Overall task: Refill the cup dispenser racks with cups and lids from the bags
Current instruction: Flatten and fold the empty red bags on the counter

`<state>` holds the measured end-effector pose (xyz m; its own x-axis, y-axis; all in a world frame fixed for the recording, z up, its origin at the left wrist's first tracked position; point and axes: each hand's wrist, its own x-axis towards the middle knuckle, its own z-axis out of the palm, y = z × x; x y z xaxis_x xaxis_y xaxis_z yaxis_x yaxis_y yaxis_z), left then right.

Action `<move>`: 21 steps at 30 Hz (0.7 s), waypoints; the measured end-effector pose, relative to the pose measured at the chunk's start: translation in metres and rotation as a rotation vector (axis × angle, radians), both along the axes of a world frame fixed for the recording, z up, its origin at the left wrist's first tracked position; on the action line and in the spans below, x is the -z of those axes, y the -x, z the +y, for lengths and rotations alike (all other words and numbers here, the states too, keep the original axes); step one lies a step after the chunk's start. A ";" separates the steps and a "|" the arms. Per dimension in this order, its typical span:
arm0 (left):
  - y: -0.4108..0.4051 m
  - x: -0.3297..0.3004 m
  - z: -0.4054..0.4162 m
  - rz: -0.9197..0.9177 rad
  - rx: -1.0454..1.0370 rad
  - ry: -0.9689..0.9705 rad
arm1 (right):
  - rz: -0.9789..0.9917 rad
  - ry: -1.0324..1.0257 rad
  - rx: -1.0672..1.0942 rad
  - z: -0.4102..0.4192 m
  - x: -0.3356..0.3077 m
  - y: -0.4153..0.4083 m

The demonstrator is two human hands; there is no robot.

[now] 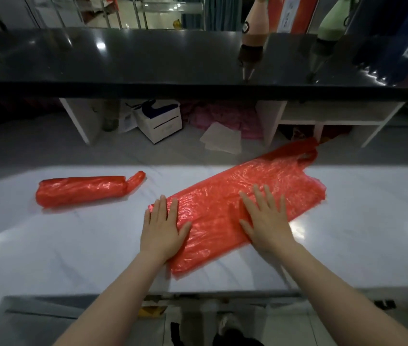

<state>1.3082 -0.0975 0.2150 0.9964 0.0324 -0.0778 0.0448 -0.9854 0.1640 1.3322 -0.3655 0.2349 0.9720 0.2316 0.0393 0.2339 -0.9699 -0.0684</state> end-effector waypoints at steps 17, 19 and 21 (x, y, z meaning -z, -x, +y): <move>0.059 -0.017 -0.019 0.012 -0.042 0.079 | 0.186 0.042 -0.152 0.055 0.022 0.140; 0.061 -0.023 -0.016 -0.002 0.018 0.111 | 0.152 -0.015 -0.048 0.050 0.024 0.148; 0.062 -0.028 -0.009 -0.048 0.105 0.204 | 0.136 -0.114 0.031 0.040 0.025 0.154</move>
